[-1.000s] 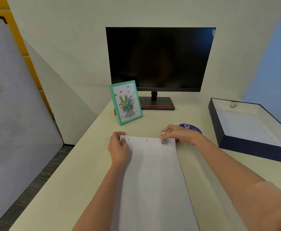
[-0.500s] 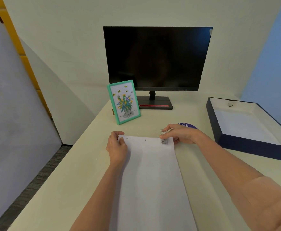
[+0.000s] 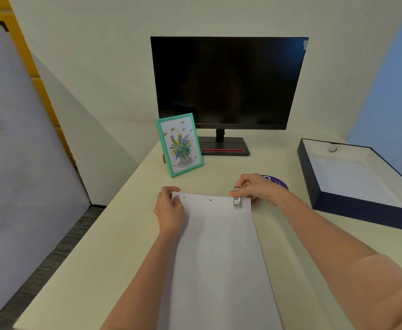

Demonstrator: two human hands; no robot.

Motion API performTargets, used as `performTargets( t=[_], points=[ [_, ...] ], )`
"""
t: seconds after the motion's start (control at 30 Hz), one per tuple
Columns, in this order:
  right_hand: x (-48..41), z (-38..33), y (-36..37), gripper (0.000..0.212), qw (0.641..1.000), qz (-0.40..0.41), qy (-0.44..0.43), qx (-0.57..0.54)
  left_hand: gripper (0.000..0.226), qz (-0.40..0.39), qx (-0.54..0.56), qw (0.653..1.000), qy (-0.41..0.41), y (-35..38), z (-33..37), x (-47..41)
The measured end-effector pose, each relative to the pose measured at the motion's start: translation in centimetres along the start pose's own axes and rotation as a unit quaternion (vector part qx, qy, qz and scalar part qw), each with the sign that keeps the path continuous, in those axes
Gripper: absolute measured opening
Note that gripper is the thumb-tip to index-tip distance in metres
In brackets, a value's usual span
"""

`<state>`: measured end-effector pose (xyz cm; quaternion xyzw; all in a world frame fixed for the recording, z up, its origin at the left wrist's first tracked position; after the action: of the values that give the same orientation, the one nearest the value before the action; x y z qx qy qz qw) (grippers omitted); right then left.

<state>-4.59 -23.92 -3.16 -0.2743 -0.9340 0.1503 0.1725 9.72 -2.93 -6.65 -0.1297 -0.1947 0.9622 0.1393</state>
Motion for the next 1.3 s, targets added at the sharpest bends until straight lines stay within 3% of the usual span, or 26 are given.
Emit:
performTargets(
  t=[0.37, 0.93, 1.07, 1.3],
  points=[
    [0.7, 0.2, -0.3, 0.048, 0.997, -0.016, 0.059, 0.039, 0.027, 0.007, 0.012, 1.0, 0.004, -0.1, 0.2, 0.2],
    [1.4, 0.1, -0.4, 0.044, 0.997, -0.012, 0.058, 0.041, 0.027, 0.003, 0.002, 1.0, 0.013, 0.1, -0.1, -0.2],
    [1.6, 0.2, -0.3, 0.051, 0.997, -0.026, 0.058, 0.039, 0.028, 0.003, 0.0, 1.0, 0.014, 0.2, -0.2, -0.3],
    [2.5, 0.5, -0.6, 0.051, 0.996, 0.054, 0.055, -0.045, 0.028, 0.008, -0.013, 1.0, 0.013, 0.0, 0.0, -0.1]
  ],
)
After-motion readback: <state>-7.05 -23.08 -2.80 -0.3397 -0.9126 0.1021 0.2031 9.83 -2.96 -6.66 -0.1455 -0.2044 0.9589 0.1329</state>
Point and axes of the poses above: each hand's wrist, its own x-axis away from the middle knuckle, its own y-axis out of the palm, z = x × y, the point moved 6 cm from there along -x, towards the middle knuckle, and after that the axes turned 7 degrees about -x, right-handed, at the moved point
